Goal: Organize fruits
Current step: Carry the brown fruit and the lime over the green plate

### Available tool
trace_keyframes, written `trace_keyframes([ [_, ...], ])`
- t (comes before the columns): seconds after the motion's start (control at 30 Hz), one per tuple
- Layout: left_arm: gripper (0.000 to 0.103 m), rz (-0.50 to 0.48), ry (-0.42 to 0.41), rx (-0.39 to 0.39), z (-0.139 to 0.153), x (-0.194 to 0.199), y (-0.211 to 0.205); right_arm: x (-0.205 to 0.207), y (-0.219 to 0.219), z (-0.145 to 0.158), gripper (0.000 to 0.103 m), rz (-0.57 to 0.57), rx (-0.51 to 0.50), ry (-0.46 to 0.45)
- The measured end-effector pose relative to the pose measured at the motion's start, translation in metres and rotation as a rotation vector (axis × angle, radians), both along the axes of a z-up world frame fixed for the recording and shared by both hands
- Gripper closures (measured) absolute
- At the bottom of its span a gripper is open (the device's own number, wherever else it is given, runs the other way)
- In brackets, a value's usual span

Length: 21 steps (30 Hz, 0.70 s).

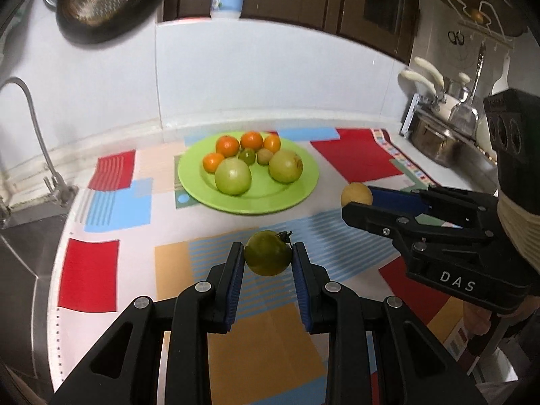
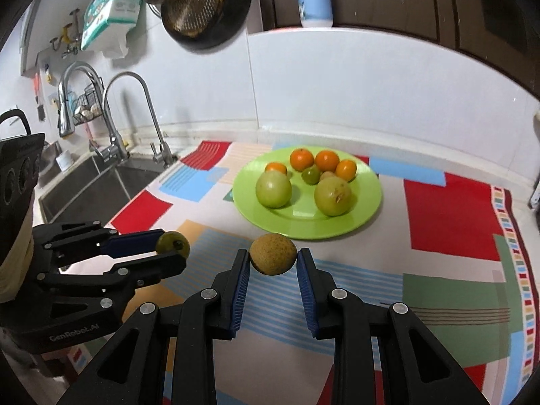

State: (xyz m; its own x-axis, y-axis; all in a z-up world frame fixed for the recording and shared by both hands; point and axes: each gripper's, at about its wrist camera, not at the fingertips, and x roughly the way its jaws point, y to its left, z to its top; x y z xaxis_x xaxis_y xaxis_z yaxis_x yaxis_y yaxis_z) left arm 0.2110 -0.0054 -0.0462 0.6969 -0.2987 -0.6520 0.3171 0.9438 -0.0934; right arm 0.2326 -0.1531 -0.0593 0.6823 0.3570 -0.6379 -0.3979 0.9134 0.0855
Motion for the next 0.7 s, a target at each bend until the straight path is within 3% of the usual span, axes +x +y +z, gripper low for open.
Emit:
trace_keyframes([
  [0.3,0.074,0.035,-0.081,-0.009,0.031,-0.004,0.001,-0.014,-0.005,0.028,0.073,-0.044,0.024,-0.067],
  [0.7,0.074,0.068,-0.148,-0.004,0.061,0.020,-0.001,-0.003,-0.008,0.061,0.073,-0.084,0.053,-0.158],
])
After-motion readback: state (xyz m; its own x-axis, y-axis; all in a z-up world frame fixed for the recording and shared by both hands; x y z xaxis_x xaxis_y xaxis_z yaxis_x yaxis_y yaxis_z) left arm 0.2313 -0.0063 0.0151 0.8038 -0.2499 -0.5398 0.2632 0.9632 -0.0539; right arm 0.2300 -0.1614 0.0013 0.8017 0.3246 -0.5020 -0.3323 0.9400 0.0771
